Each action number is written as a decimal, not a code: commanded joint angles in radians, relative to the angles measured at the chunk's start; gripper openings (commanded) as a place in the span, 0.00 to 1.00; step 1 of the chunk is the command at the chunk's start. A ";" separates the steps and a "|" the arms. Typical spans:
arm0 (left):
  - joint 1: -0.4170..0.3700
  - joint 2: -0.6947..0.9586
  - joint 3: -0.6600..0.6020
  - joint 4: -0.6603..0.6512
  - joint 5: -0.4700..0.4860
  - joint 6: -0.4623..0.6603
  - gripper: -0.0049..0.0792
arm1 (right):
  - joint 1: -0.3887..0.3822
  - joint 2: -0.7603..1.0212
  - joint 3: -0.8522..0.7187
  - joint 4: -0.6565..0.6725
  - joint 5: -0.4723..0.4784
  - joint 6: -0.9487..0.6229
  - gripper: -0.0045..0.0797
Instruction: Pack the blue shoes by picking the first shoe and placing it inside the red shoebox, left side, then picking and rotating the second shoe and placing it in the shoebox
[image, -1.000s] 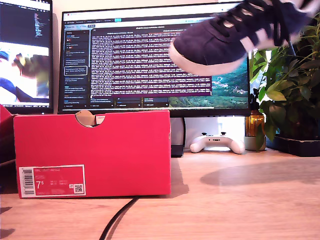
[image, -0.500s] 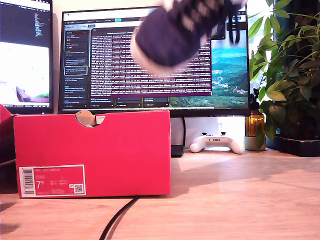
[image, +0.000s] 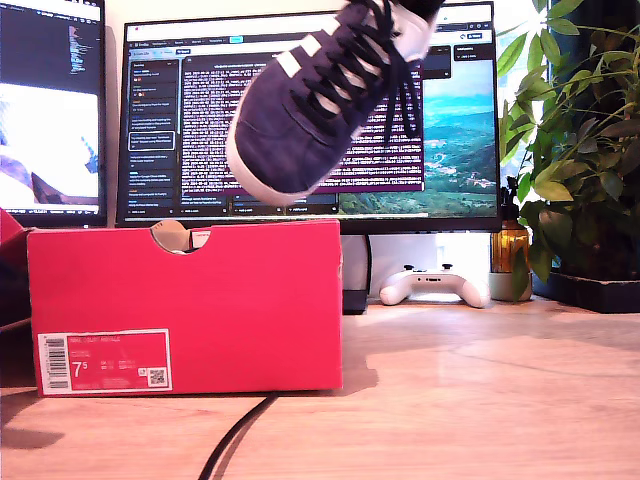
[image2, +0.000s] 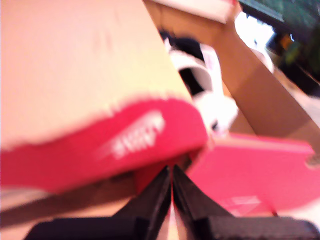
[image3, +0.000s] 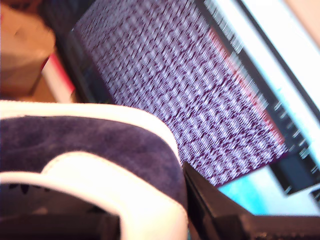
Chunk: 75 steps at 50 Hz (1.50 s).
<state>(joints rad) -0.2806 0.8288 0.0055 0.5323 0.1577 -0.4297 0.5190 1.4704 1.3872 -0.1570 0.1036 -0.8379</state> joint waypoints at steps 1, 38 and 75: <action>0.000 0.003 -0.029 0.008 -0.027 0.028 0.03 | 0.011 0.027 0.035 0.055 -0.005 -0.010 0.04; -0.001 0.003 -0.030 0.053 -0.063 -0.020 0.03 | 0.053 0.257 0.242 -0.044 -0.027 -0.113 0.04; -0.002 0.003 -0.029 0.048 -0.061 -0.027 0.03 | 0.111 0.463 0.242 -0.232 -0.027 -0.163 0.04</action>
<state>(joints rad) -0.2810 0.8291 0.0055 0.5640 0.0990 -0.4549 0.6102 1.8851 1.6173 -0.3767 0.0895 -1.0111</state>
